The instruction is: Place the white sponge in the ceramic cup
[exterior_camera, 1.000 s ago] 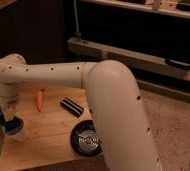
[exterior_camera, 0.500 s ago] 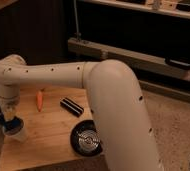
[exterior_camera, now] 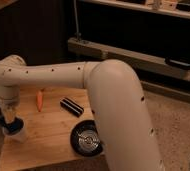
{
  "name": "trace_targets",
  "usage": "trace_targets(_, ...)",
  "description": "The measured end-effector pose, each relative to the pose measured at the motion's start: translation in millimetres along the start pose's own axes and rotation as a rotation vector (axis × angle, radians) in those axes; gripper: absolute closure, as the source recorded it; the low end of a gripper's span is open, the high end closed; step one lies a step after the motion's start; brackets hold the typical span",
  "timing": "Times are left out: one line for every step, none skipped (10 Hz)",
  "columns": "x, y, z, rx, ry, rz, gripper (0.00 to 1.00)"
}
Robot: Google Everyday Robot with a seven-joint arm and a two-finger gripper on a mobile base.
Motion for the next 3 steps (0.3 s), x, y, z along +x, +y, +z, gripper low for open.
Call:
trace_targets(-0.1, -0.1, -0.5, 0.004, 0.002, 0.002, 0.2)
trace_targets(-0.3, -0.2, -0.4, 0.004, 0.002, 0.003, 0.2)
trace_targets(-0.3, -0.3, -0.4, 0.004, 0.002, 0.003, 0.2)
